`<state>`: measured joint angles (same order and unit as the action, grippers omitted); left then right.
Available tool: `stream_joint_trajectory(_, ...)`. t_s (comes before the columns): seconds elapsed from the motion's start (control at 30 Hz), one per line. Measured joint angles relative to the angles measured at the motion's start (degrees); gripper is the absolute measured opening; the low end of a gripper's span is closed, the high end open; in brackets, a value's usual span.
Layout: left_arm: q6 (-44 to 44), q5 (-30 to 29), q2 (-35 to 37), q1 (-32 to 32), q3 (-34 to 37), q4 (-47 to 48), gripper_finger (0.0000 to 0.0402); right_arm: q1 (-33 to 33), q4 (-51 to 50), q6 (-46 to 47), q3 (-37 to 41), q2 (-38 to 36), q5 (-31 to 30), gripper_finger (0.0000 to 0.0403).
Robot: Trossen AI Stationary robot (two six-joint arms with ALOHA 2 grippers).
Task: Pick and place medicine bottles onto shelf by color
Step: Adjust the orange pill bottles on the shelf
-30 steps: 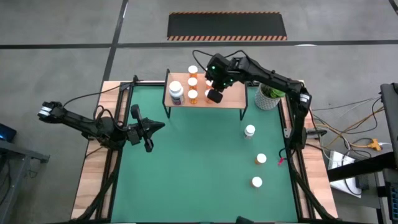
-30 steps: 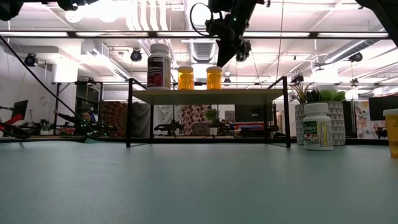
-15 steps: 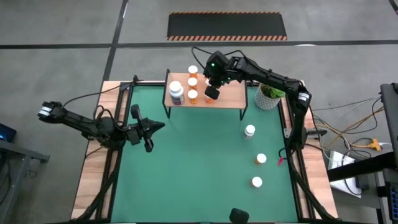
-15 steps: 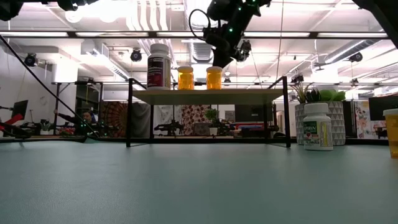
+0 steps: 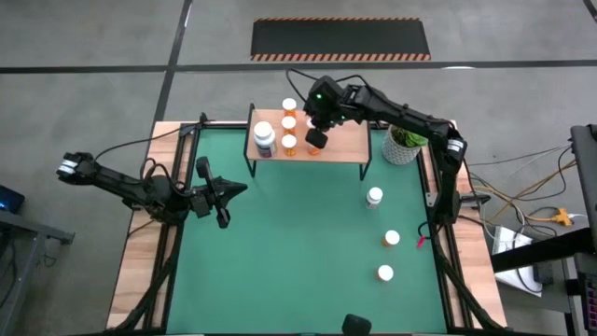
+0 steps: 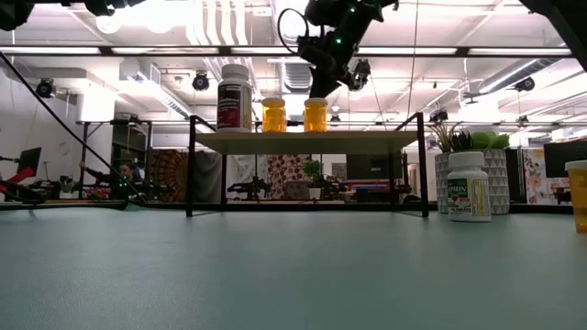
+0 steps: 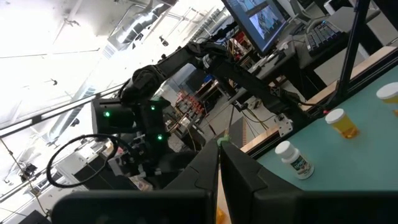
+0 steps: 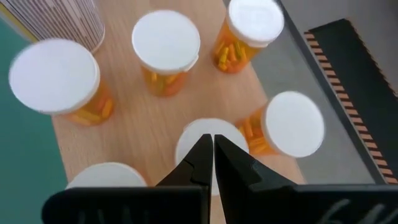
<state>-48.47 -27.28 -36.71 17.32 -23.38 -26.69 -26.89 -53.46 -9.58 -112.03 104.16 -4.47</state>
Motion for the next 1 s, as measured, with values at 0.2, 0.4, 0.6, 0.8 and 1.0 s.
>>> stream_joint_trajectory(0.2, 0.00, -0.01, 0.00, 0.01, 0.00, -0.01, 0.0000, 0.00, 0.28, -0.71, -1.26, 0.00, -0.04, 0.0009)
stream_joint_trajectory(0.4, 0.00, 0.00, -0.02, 0.02, 0.00, 0.01, 0.0000, -1.93, 3.43, -3.48, -1.54, 0.00, -0.04, 0.0009)
stream_joint_trajectory(0.6, 0.00, -0.01, 0.01, 0.02, 0.00, -0.01, 0.0000, -5.17, 6.64, -4.64, -0.22, 0.00, 0.44, 0.0009)
stream_joint_trajectory(0.8, -0.02, 0.00, 0.00, 0.02, 0.00, -0.01, 0.0000, -6.86, 9.69, -4.83, 2.81, 0.00, 3.41, 0.0009)
stream_joint_trajectory(1.0, -0.04, 0.01, -0.01, 0.02, 0.00, -0.02, 0.0000, -7.17, 12.27, -5.33, 5.04, 0.00, 3.40, 0.0009)
